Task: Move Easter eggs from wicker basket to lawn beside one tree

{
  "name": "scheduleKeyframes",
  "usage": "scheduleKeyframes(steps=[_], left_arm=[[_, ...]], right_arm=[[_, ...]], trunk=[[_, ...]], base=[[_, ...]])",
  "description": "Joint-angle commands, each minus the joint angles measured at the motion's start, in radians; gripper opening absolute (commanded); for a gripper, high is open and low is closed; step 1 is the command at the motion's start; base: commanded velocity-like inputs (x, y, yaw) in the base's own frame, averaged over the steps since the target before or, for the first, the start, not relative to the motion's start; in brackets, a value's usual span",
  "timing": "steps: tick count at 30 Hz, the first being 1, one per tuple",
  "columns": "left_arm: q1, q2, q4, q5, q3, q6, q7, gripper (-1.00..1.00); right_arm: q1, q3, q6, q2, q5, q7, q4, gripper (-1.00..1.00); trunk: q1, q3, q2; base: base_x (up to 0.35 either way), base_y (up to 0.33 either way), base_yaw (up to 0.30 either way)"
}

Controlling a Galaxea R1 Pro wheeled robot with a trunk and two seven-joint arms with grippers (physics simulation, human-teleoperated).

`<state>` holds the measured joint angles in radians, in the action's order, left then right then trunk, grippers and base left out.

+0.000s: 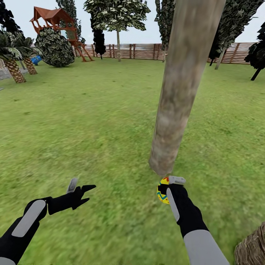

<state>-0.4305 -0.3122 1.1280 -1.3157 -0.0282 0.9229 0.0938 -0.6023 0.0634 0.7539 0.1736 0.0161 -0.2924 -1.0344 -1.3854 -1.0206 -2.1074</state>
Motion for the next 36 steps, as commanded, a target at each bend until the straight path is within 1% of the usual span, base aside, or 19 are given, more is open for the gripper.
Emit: scheduleKeyframes(steps=[1,4,8,15,20,30,36], left_arm=[[-0.001,-0.001,0.000,0.007,-0.002,0.001,0.009,1.00],[-0.001,-0.001,0.001,0.007,-0.002,0.001,0.009,1.00],[-0.001,0.006,0.001,0.007,-0.003,0.002,0.009,1.00],[-0.001,0.007,0.001,0.007,-0.003,0.002,0.009,1.00],[-0.001,0.007,-0.001,0.007,-0.002,0.001,0.003,1.00],[-0.001,0.007,-0.001,0.007,-0.010,0.005,0.004,1.00],[-0.001,0.007,-0.001,0.007,-0.010,0.007,0.005,1.00]], right_arm=[[-0.001,0.001,0.004,0.001,0.002,-0.003,-0.001,-1.00],[-0.001,0.001,0.004,0.001,0.002,-0.004,-0.001,-1.00],[-0.001,0.001,0.005,0.001,0.004,-0.004,-0.001,-1.00],[-0.001,0.001,0.005,0.001,0.004,-0.004,-0.001,-1.00],[-0.001,0.001,0.005,0.001,0.003,-0.004,-0.001,-1.00],[-0.001,0.001,0.005,0.001,0.002,-0.004,-0.006,-1.00],[-0.001,0.001,0.005,0.001,0.002,-0.004,-0.008,-1.00]], trunk=[[-0.004,-0.006,-0.008],[-0.015,-0.020,-0.029],[-0.031,-0.039,-0.057],[-0.057,-0.072,-0.106],[-0.057,-0.080,-0.106],[-0.057,-0.096,-0.106],[-0.057,-0.106,-0.106]], base=[[0.000,0.000,0.000],[0.000,0.000,0.000],[0.000,0.000,0.000],[0.000,0.000,0.000],[0.020,0.000,0.000],[0.276,-0.001,0.000],[0.230,-0.105,0.000]])
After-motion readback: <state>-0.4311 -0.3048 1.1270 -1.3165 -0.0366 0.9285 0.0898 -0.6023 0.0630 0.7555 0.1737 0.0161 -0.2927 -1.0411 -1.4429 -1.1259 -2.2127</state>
